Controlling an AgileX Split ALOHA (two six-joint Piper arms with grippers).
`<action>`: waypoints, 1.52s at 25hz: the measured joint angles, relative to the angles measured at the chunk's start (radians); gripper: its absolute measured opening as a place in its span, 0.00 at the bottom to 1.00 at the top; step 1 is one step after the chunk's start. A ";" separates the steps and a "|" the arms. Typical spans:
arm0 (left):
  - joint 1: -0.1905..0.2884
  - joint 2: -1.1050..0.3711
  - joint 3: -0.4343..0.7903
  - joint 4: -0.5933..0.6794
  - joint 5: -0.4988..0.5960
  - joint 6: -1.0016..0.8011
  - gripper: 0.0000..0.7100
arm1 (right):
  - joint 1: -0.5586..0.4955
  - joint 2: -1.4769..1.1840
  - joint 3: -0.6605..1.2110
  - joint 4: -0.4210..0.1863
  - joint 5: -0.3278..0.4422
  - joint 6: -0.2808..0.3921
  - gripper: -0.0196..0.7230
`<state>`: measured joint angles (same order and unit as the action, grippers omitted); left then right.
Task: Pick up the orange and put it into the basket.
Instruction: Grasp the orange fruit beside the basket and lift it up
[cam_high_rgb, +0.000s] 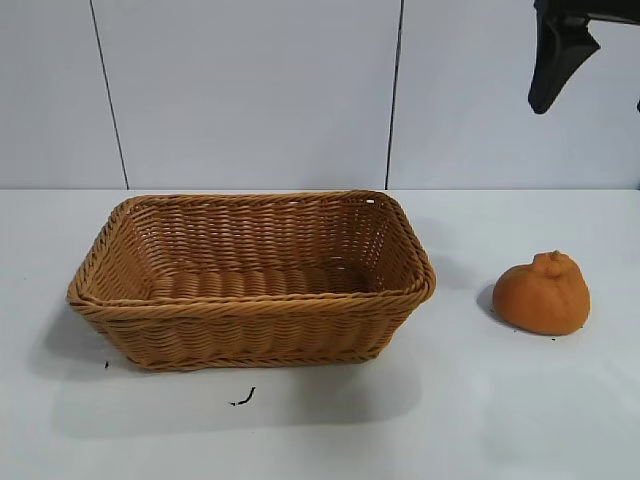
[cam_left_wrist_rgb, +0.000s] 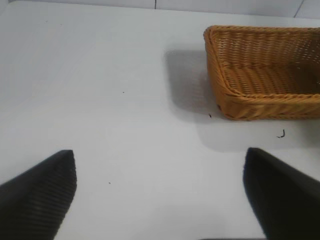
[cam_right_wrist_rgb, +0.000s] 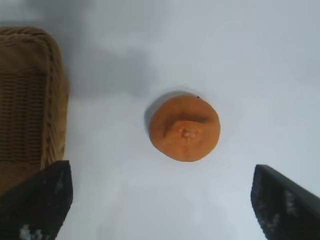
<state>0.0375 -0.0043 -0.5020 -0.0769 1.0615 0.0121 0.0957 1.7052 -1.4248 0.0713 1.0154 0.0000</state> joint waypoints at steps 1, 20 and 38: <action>0.000 0.000 0.000 0.000 0.000 0.000 0.92 | -0.001 0.024 0.000 -0.002 -0.002 0.000 0.96; 0.000 0.000 0.000 0.000 0.000 0.001 0.92 | -0.001 0.423 0.000 -0.013 -0.124 0.005 0.96; 0.000 0.000 0.000 0.000 0.000 0.001 0.92 | 0.000 0.305 -0.116 -0.061 0.037 -0.012 0.14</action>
<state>0.0375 -0.0043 -0.5020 -0.0769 1.0615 0.0130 0.0956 2.0099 -1.5406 0.0098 1.0522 -0.0116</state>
